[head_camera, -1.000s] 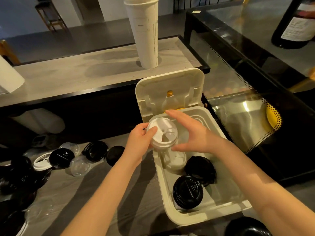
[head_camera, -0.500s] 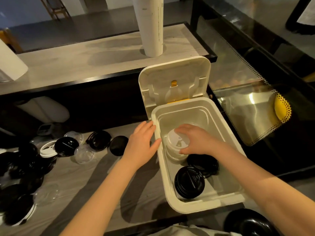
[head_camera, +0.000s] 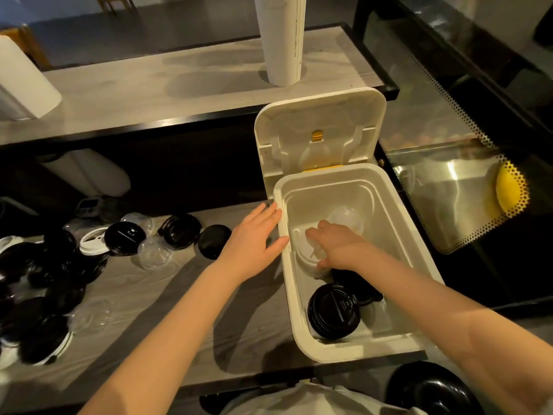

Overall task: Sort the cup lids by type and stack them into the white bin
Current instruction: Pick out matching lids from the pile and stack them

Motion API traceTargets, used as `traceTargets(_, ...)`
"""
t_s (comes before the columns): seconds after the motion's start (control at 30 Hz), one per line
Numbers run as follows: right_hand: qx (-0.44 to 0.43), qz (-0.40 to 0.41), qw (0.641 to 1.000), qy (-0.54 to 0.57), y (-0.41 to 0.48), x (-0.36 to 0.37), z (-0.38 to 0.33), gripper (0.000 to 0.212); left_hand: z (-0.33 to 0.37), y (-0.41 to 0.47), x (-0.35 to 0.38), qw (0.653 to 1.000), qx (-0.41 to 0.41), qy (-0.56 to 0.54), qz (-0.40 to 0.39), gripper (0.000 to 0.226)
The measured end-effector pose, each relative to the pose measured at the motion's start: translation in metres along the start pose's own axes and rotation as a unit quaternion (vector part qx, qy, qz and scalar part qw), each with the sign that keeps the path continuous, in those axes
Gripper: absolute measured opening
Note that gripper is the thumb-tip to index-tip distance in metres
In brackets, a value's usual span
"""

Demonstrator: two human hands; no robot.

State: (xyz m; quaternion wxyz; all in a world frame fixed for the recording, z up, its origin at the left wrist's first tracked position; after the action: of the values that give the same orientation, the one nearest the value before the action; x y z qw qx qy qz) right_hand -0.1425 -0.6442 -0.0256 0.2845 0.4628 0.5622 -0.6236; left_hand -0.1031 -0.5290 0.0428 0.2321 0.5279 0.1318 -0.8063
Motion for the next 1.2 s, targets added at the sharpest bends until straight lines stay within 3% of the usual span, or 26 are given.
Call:
traceTargets(0.23,0.026,0.031,0.998,0.040,-0.012,0.006,0.006,0.068,0.002,-0.002,0.000,1.000,-0.003,-0.023,0.003,0.062)
traceTargets(0.4,0.041,-0.013,0.994,0.097,-0.016,0.002,0.006,0.075,0.000,-0.002,0.000,1.000,0.006,-0.015,-0.018,0.064)
traceTargets(0.53,0.045,0.087,0.979,0.179,-0.023,-0.051,-0.005,0.058,-0.025,-0.008,-0.011,0.999,-0.028,0.003,-0.030,0.062)
traceTargets(0.7,0.006,0.247,0.956,0.159,-0.037,-0.115,-0.053,0.044,-0.084,-0.028,-0.032,0.991,-0.080,0.068,-0.084,0.062)
traceTargets(0.8,-0.047,0.287,0.950,0.116,-0.040,-0.129,-0.103,0.042,-0.121,-0.046,-0.040,0.986,-0.101,0.077,-0.107,0.060)
traceTargets(0.93,-0.064,0.236,0.967,0.076,-0.007,-0.100,-0.154,0.038,-0.173,-0.073,-0.041,0.981,-0.132,0.066,-0.129,0.052)
traceTargets(1.1,-0.005,0.088,0.994,0.063,0.044,-0.033,-0.182,0.043,-0.234,-0.101,-0.031,0.967,-0.179,0.066,-0.170,0.052)
traceTargets(1.2,0.036,0.008,0.997,0.072,0.067,0.005,-0.190,0.053,-0.256,-0.104,-0.027,0.967,-0.165,0.076,-0.181,0.052)
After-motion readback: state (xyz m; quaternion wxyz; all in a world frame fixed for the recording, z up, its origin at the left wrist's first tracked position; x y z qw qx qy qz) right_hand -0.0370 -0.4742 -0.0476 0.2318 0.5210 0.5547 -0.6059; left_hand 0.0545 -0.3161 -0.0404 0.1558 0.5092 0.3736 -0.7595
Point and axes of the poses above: each hand's wrist, its own y-axis towards the middle knuckle, its own x-axis out of the palm, z = x × y, the point moved 10 cm from there along y, towards the middle knuckle, and after that the axes turned 13 degrees about x, right-handed, at the moved point
